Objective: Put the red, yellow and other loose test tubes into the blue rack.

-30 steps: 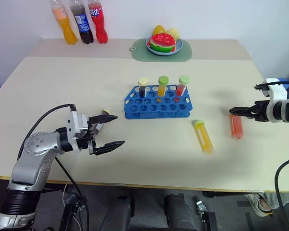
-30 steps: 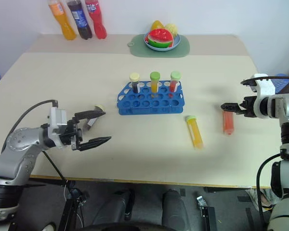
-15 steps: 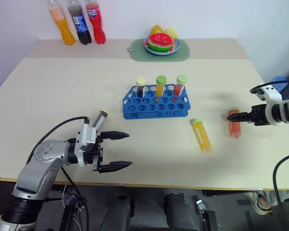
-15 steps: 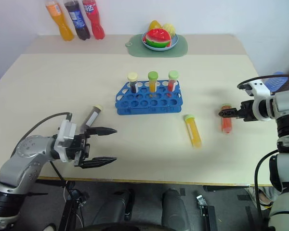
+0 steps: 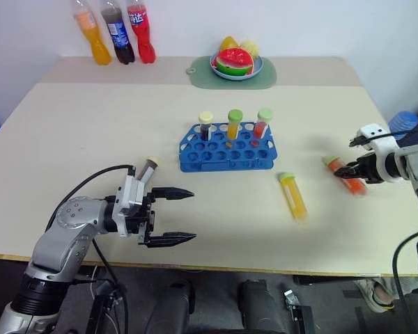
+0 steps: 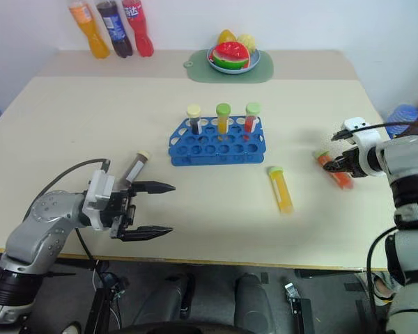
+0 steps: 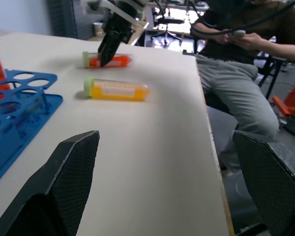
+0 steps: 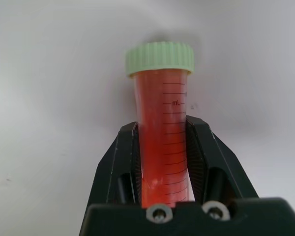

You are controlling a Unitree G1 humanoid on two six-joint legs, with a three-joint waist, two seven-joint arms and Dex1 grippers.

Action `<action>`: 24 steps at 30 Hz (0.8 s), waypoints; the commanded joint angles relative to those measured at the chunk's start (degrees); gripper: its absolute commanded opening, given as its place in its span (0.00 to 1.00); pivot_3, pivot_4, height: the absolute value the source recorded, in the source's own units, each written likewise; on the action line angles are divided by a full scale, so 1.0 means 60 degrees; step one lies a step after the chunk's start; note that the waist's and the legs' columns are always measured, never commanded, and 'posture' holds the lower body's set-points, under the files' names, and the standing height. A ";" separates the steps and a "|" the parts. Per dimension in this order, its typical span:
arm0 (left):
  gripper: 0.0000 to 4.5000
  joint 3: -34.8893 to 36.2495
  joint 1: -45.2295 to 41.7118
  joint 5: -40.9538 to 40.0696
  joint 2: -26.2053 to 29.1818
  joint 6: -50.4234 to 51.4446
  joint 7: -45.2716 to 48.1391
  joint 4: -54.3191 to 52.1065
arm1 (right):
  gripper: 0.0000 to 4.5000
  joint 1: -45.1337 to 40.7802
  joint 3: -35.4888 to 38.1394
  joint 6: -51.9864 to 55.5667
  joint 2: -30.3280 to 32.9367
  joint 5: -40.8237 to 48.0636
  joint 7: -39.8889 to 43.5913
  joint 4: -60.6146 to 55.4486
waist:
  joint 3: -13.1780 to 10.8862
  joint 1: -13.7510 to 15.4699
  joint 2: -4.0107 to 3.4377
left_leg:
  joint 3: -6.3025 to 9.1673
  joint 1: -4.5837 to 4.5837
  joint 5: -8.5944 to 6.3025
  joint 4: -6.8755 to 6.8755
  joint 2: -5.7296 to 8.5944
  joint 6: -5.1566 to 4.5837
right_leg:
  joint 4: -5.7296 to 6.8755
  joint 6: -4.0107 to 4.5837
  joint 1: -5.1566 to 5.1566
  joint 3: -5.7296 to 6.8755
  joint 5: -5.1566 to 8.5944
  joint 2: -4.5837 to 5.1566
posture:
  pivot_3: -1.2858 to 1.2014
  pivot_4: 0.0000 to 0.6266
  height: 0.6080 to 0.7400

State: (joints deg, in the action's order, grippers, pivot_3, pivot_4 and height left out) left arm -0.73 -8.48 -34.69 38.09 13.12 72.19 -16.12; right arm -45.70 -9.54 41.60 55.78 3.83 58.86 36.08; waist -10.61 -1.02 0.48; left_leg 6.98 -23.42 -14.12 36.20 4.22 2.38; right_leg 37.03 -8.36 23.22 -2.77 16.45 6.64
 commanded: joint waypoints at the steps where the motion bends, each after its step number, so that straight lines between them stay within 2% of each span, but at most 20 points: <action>1: 1.00 0.0295 -0.0066 -0.0039 -0.0124 -0.0203 -0.0197 -0.0025 | 0.17 0.0965 0.2482 -0.1809 -0.0328 0.1798 0.0402 -0.1870 | -0.0001 -0.0026 0.0001 | -0.0001 0.0000 0.0000 -0.0001 -0.0001 0.0000 | 0.0003 0.0000 0.0001 -0.0001 0.0000 -0.0002 | 0.52 0.24 1.00; 4: 1.00 0.0457 -0.0033 -0.0114 -0.0298 -0.0195 -0.0454 0.0003 | 0.17 0.2325 0.3871 -0.1950 -0.0868 0.3514 0.1271 -0.4132 | 0.0000 -0.0046 -0.0001 | -0.0006 0.0008 0.0000 -0.0004 -0.0011 -0.0001 | 0.0015 0.0000 0.0003 -0.0005 0.0000 -0.0015 | 0.52 0.24 1.00; 7: 1.00 0.0631 0.0023 -0.0077 -0.0424 -0.0242 -0.0668 0.0064 | 0.17 0.3085 0.4452 -0.1703 -0.1845 0.4741 0.0784 -0.6188 | 0.0001 -0.0026 0.0000 | 0.0000 0.0010 0.0000 -0.0001 -0.0017 -0.0001 | 0.0023 0.0000 0.0003 -0.0005 0.0000 -0.0018 | 0.52 0.24 1.00; 10: 1.00 0.0779 0.0023 -0.0093 -0.0593 -0.0340 -0.0885 0.0147 | 0.17 0.3312 0.4420 -0.1668 -0.3076 0.5344 -0.0064 -0.7094 | 0.0004 -0.0021 0.0001 | 0.0024 0.0015 0.0001 0.0009 -0.0016 0.0000 | 0.0033 0.0001 0.0000 -0.0014 -0.0001 -0.0014 | 0.52 0.24 1.00; 11: 1.00 0.0829 0.0013 -0.0110 -0.0669 -0.0387 -0.0971 0.0209 | 0.17 0.3354 0.4264 -0.2172 -0.3602 0.5148 -0.0391 -0.7133 | 0.0004 -0.0005 0.0002 | 0.0032 0.0016 0.0002 0.0010 -0.0017 0.0002 | 0.0032 0.0001 -0.0004 -0.0012 -0.0001 -0.0014 | 0.52 0.24 1.00; 17: 1.00 0.0959 0.0112 -0.0001 -0.0811 -0.0578 -0.1162 0.0350 | 0.17 0.2831 0.3645 -0.5065 -0.6070 0.3981 -0.1755 -0.5649 | 0.0008 -0.0022 0.0006 | 0.0043 0.0016 0.0008 0.0004 -0.0010 0.0013 | 0.0033 0.0002 0.0001 -0.0010 -0.0002 -0.0010 | 0.52 0.24 1.00; 24: 1.00 0.1081 0.0195 0.0003 -0.0768 -0.0630 -0.1325 0.0255 | 0.17 0.1829 0.3532 -0.7852 -0.6729 0.2861 -0.2403 -0.2339 | 0.0009 -0.0034 0.0004 | 0.0042 0.0017 0.0020 0.0003 -0.0008 0.0034 | 0.0037 0.0003 0.0007 -0.0010 -0.0003 -0.0010 | 0.52 0.24 1.00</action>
State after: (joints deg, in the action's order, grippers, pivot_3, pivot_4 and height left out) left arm 4.08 -7.40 -34.30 33.19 10.37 64.55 -13.46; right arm -33.42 11.01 -1.33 15.37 21.97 44.80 20.28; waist -10.56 -1.23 0.51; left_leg 7.24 -23.31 -13.93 36.20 4.17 2.69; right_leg 37.25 -8.34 23.27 -2.82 16.44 6.56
